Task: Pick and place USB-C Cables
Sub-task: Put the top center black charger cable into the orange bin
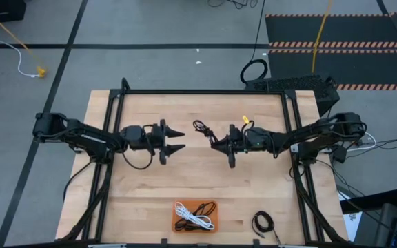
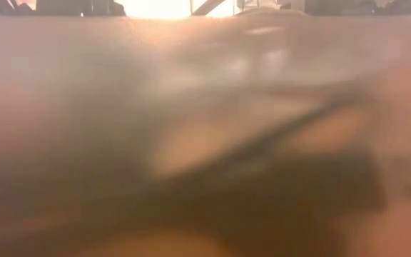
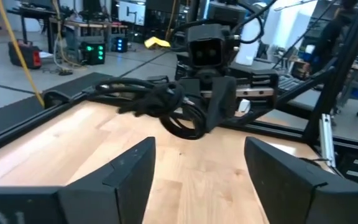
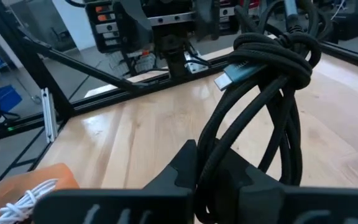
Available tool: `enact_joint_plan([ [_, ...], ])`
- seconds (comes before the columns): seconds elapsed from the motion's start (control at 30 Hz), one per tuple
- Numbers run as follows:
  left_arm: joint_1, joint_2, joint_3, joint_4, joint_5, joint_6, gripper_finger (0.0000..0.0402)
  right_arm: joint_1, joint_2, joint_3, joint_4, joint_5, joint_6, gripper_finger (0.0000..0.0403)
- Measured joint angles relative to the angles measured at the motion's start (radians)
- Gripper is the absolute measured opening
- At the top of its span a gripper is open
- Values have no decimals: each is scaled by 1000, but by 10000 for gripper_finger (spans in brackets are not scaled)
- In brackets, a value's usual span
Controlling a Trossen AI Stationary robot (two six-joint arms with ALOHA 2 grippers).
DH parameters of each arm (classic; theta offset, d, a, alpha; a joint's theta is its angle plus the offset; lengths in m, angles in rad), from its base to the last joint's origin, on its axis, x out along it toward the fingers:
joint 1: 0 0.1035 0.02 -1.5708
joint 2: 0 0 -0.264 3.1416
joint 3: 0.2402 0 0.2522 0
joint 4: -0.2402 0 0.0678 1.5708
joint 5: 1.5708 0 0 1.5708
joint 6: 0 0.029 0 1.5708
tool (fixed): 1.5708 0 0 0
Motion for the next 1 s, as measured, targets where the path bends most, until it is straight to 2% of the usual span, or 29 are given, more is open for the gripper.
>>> enact_joint_plan([
  [0.13,2,0,0,1,-27,5,276,15,0,0,2,-2,-24,12],
  [0.27,11,0,20,6,-33,3,290,38,0,0,30,-1,-135,12],
  [0.73,-3,0,113,5,-31,30,287,58,0,1,153,-3,-458,12],
  [1.0,-3,15,151,-4,-34,132,279,58,0,1,201,-6,-506,12],
])
